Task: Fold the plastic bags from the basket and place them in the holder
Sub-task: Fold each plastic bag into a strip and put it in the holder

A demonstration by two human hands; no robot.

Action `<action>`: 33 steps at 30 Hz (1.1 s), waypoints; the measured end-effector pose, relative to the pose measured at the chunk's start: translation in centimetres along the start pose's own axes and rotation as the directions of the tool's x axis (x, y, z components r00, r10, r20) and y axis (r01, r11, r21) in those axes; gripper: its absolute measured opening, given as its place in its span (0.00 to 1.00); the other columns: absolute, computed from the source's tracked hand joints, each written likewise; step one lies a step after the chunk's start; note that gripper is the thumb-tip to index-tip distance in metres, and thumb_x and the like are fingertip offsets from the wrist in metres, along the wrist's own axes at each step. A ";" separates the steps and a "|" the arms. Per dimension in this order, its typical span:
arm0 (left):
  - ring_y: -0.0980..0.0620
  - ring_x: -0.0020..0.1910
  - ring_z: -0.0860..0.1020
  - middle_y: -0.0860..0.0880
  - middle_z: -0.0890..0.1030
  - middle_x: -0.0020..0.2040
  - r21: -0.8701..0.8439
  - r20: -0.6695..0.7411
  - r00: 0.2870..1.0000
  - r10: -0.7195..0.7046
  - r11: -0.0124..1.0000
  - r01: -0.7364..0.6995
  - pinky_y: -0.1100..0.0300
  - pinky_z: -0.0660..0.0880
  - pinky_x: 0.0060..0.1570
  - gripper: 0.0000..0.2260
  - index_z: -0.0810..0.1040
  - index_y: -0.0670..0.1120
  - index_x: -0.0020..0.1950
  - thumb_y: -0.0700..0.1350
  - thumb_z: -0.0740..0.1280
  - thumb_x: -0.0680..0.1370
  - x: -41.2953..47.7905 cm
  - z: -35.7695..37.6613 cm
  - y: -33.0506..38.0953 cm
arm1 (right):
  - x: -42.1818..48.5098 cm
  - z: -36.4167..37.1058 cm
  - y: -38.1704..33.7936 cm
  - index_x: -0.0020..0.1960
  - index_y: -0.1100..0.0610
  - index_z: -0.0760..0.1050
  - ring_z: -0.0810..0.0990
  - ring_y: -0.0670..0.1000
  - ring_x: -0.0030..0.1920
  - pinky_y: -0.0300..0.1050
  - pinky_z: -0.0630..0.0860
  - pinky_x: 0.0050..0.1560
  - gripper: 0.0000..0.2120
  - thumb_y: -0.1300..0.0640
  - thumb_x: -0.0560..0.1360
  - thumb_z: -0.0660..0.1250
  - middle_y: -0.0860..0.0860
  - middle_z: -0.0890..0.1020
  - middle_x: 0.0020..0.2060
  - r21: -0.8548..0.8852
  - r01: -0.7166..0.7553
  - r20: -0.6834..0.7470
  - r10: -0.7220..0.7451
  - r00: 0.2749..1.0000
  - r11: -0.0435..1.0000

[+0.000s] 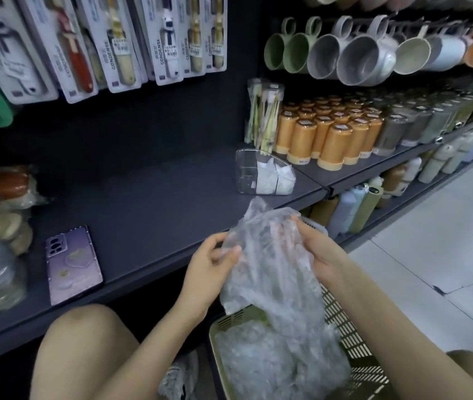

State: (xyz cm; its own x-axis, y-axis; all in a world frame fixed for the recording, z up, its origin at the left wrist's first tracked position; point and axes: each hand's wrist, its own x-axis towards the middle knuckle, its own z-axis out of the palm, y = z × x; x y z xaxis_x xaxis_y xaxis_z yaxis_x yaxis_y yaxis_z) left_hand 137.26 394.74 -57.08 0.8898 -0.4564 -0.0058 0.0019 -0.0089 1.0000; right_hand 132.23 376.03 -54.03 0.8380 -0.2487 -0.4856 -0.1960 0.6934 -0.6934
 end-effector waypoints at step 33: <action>0.61 0.59 0.74 0.57 0.78 0.57 0.096 -0.282 0.936 0.210 0.977 -0.191 0.66 0.69 0.58 0.13 0.79 0.52 0.56 0.56 0.64 0.76 2.8 -10.1 7.7 | -2.5 6.0 -0.4 0.38 0.56 0.84 0.72 0.45 0.32 0.36 0.70 0.35 0.07 0.53 0.67 0.74 0.51 0.76 0.29 -0.580 0.558 0.409 -0.380 0.830 0.594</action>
State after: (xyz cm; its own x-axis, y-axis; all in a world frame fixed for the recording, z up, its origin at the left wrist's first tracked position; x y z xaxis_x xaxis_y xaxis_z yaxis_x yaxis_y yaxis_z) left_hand 144.37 402.37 -49.29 0.9620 -0.1783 0.2070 -0.2117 -0.0076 0.9773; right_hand 133.22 380.41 -49.36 0.9781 -0.1931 0.0781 0.0556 -0.1191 -0.9913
